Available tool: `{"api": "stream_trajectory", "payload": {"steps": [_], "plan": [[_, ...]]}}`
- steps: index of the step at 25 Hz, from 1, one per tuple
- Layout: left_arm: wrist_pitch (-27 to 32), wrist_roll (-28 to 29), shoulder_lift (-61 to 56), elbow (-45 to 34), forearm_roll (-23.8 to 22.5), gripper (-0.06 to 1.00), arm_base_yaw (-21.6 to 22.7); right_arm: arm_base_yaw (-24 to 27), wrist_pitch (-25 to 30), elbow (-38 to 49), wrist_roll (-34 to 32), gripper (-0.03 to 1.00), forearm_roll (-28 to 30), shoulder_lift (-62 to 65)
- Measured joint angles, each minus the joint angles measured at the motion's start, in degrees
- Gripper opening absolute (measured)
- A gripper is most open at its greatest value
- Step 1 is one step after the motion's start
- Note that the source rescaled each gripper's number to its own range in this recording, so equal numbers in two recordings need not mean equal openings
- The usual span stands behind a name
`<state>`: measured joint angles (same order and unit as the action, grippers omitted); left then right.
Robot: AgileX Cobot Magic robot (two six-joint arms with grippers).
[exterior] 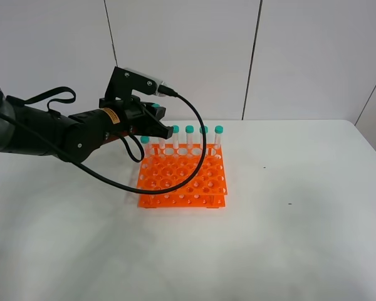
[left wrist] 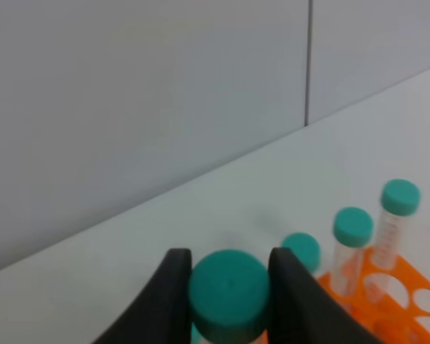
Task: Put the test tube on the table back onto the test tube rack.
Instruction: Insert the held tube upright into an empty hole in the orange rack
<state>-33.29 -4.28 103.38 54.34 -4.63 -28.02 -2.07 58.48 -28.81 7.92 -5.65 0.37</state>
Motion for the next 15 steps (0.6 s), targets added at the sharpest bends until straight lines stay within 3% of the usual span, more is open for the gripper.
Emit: {"api": "stream_trajectory", "payload": {"steps": [15], "plan": [[-0.3,-0.5,2.8,-0.2,-1.4,0.00,0.5,0.0,0.0,0.0,0.0,1.00,0.0,0.0]]}}
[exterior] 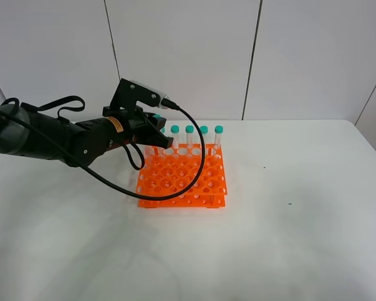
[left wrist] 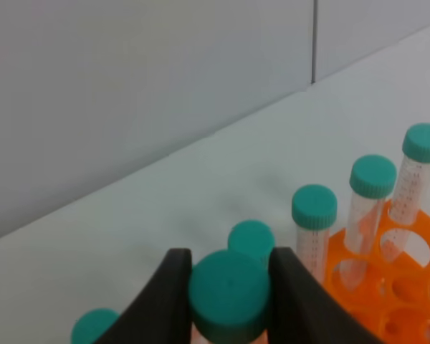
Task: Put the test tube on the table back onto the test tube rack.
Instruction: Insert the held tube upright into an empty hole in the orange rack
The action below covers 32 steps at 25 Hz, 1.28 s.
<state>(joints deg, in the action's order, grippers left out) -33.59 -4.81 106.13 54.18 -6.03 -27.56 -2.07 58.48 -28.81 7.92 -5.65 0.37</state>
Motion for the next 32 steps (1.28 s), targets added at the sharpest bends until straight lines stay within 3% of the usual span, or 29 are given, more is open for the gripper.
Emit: {"api": "stream_trajectory", "payload": {"steps": [6,32], "plan": [[-2.7,-3.6,2.2,-0.1,0.0,0.00,0.0,0.0,0.0,0.0,0.0,1.00,0.0,0.0],[-6.8,-3.7,9.3,-0.1,0.0,0.00,0.0,0.0,0.0,0.0,0.0,1.00,0.0,0.0]]}}
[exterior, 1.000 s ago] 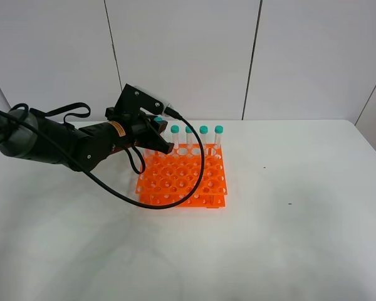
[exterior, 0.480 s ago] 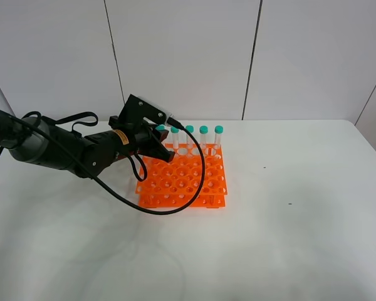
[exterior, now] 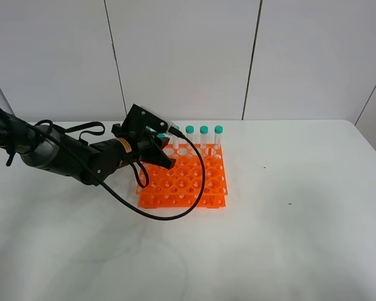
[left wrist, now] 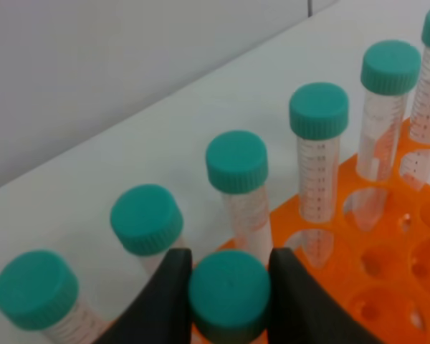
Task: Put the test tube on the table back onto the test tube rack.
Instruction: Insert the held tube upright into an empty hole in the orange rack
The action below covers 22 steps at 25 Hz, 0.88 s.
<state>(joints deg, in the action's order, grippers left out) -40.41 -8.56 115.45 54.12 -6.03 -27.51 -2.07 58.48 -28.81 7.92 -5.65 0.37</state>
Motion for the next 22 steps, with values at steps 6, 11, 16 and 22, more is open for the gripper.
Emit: {"api": "stream_trajectory", "payload": {"steps": [6,11,16,22], "plan": [[-0.3,0.0,0.1,0.0,0.0,0.00,0.0,0.0,0.0,0.0,0.0,1.00,0.0,0.0],[-0.3,0.7,0.1,0.0,0.0,0.00,0.0,0.0,0.0,0.0,0.0,1.00,0.0,0.0],[-0.2,4.6,0.1,0.0,0.0,0.00,0.1,0.0,0.0,0.0,0.0,1.00,0.0,0.0],[0.0,4.9,0.1,0.0,0.0,0.00,0.1,0.0,0.0,0.0,0.0,1.00,0.0,0.0]]}}
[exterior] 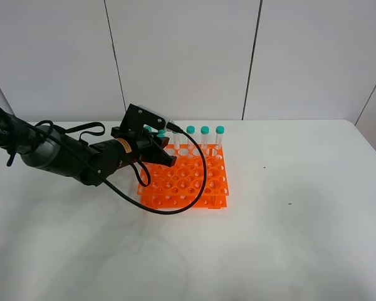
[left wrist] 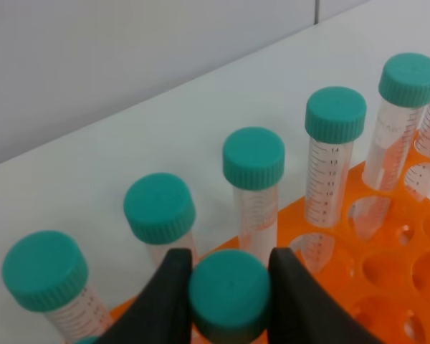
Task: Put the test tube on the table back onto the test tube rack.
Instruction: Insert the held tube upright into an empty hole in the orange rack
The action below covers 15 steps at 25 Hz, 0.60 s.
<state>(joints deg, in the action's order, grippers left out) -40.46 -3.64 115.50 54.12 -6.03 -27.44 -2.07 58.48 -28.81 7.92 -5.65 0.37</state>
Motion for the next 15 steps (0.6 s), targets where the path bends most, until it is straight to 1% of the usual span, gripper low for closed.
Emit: {"api": "stream_trajectory", "payload": {"steps": [8,15], "plan": [[0.0,-0.2,0.2,0.0,0.0,0.00,0.0,0.0,0.0,0.0,0.0,1.00,0.0,0.0],[-1.3,-0.2,1.3,0.0,0.2,0.00,0.0,0.0,0.0,0.0,0.0,1.00,0.0,0.0]]}}
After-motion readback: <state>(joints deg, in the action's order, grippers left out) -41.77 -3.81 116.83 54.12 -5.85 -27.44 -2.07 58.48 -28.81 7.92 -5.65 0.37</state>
